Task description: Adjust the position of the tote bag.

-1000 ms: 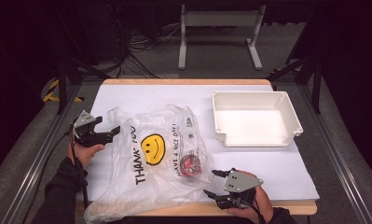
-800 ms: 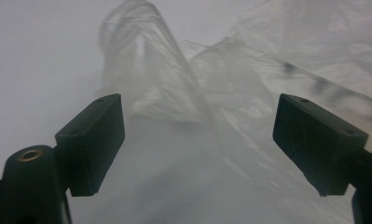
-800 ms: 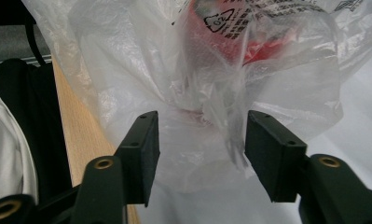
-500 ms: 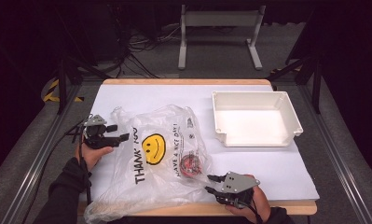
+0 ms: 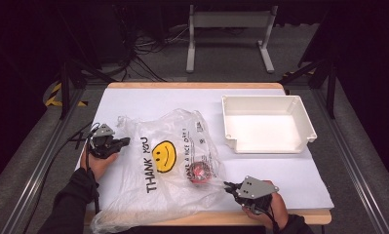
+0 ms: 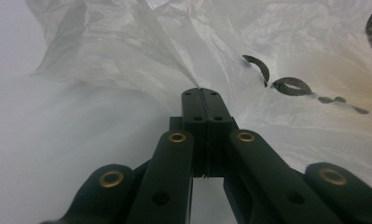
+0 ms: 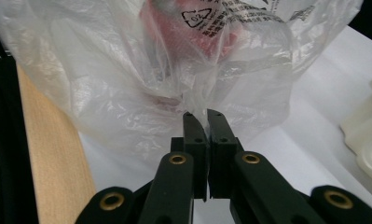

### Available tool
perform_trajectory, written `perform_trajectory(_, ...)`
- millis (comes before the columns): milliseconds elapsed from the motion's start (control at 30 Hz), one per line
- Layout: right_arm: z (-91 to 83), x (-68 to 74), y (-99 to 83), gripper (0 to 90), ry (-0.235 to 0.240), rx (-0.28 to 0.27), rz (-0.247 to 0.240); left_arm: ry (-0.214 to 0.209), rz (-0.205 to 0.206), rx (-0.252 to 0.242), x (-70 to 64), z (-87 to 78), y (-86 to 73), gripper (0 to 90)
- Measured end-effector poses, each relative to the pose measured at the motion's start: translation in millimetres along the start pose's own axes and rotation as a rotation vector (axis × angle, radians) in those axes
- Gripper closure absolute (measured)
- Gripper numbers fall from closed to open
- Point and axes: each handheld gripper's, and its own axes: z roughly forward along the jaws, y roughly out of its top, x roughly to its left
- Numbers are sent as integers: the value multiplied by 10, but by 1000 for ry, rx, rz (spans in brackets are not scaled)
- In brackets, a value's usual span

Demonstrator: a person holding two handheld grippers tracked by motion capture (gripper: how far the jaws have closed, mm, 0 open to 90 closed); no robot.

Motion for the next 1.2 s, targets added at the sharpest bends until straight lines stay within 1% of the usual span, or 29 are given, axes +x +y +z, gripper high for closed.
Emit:
perform_trajectory(100,-1,-27,-1,896,-22,8,0,6,-8,-7,12,-44,-15,900)
perform_trajectory(200,-10,-77,9,898,-50,2,14,20,-20,-23,40,-145,-61,900)
perform_trajectory(233,-13,-111,28,900,-73,-1,13,39,-40,-40,60,-242,-107,900)
perform_trajectory(267,-9,-128,42,900,-82,-2,11,58,-35,-50,71,-294,-137,900)
perform_trajectory(300,-2,-145,56,900,-87,-4,10,70,-37,-52,75,-329,-163,900)
perform_trajectory(333,7,-161,67,900,-93,-6,9,86,-45,-65,84,-387,-211,900)
perform_trajectory(433,43,-225,110,900,-101,-9,5,91,-72,-81,115,-519,-299,900)
perform_trajectory(467,58,-243,122,900,-105,-8,3,100,-79,-98,115,-570,-324,900)
perform_trajectory(500,73,-257,135,900,-107,-7,-2,113,-77,-105,110,-622,-346,900)
perform_trajectory(567,106,-287,172,900,-118,-6,-10,123,-72,-114,101,-708,-393,900)
perform_trajectory(667,148,-322,235,900,-125,-4,-25,140,-78,-119,80,-802,-466,900)
perform_trajectory(700,162,-331,253,900,-130,-2,-31,145,-83,-129,70,-848,-503,900)
perform_trajectory(800,217,-370,332,900,-146,8,-43,150,-91,-148,62,-954,-584,900)
perform_trajectory(833,228,-381,351,900,-150,9,-48,152,-103,-158,59,-998,-622,900)
perform_trajectory(900,255,-407,405,900,-155,5,-56,161,-101,-161,43,-1049,-678,900)
perform_trajectory(933,272,-429,442,900,-161,-2,-66,159,-104,-158,29,-1067,-703,900)
perform_trajectory(967,286,-452,472,900,-168,-3,-67,162,-105,-160,7,-1080,-724,900)
perform_trajectory(1033,326,-514,528,900,-166,-6,-60,163,-101,-160,-10,-1096,-741,900)
perform_trajectory(1067,326,-514,528,900,-166,-6,-60,161,-102,-161,-31,-1116,-759,900)
perform_trajectory(1133,407,-609,591,900,-176,8,-54,167,-88,-165,-88,-1153,-798,900)
perform_trajectory(1167,433,-638,607,900,-176,10,-46,166,-89,-163,-117,-1158,-809,900)
perform_trajectory(1200,456,-665,625,899,-178,17,-42,166,-89,-163,-117,-1158,-809,900)
